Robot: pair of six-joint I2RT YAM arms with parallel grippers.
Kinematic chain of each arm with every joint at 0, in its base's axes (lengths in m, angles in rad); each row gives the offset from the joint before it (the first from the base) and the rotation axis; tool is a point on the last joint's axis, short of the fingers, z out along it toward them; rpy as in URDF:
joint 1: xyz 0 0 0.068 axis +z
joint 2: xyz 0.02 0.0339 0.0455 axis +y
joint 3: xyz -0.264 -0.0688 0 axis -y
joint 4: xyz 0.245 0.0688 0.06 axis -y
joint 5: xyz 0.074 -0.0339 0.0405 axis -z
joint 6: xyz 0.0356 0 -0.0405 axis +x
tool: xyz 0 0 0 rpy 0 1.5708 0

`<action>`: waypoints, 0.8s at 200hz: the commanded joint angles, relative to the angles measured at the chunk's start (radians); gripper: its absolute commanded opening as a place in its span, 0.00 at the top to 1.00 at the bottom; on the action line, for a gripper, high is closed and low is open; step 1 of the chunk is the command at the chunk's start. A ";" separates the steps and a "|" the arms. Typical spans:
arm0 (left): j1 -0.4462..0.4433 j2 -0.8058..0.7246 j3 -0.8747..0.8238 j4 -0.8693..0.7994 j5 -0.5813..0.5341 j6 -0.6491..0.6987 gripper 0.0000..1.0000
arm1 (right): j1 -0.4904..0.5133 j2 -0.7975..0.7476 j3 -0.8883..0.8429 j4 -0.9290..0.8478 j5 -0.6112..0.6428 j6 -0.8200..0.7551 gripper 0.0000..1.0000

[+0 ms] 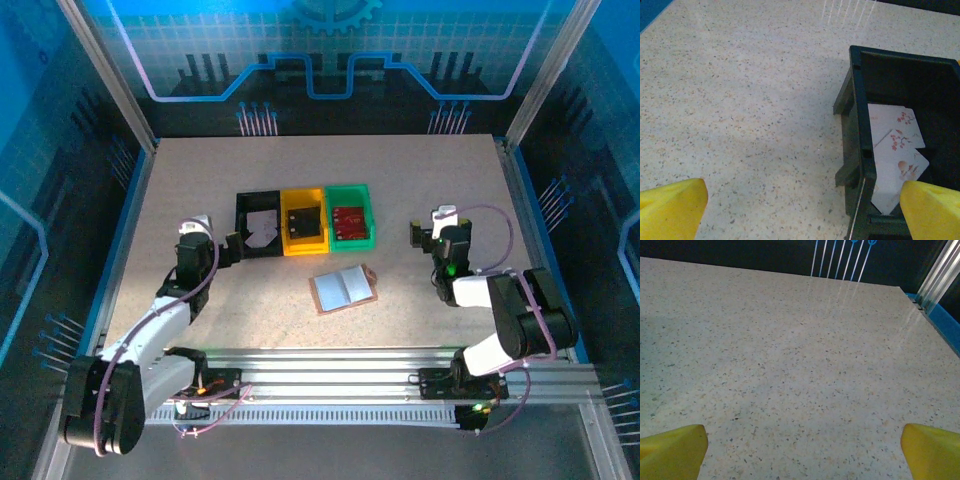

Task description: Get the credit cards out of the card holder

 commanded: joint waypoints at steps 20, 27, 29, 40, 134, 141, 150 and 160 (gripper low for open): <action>0.027 0.094 -0.043 0.218 0.016 0.077 0.01 | -0.017 0.018 0.011 0.033 -0.044 0.006 0.00; 0.030 0.109 -0.050 0.267 0.012 0.109 0.01 | -0.016 0.025 0.006 0.055 -0.043 0.000 0.00; 0.031 0.114 -0.050 0.281 0.011 0.117 0.01 | -0.016 0.026 0.005 0.058 -0.043 -0.001 0.00; 0.058 0.157 -0.042 0.344 0.014 0.110 0.01 | -0.013 0.022 0.005 0.051 -0.040 -0.001 0.00; 0.065 0.528 -0.008 0.729 0.069 0.143 0.01 | -0.018 0.023 0.008 0.046 -0.041 0.005 0.00; 0.066 0.527 -0.004 0.724 0.069 0.142 0.01 | -0.019 0.023 0.008 0.047 -0.042 0.005 0.00; 0.066 0.530 -0.007 0.735 0.068 0.144 0.01 | -0.017 0.023 0.007 0.048 -0.041 0.003 0.00; 0.066 0.529 -0.006 0.734 0.068 0.144 0.01 | -0.008 0.024 0.003 0.060 -0.032 -0.006 0.00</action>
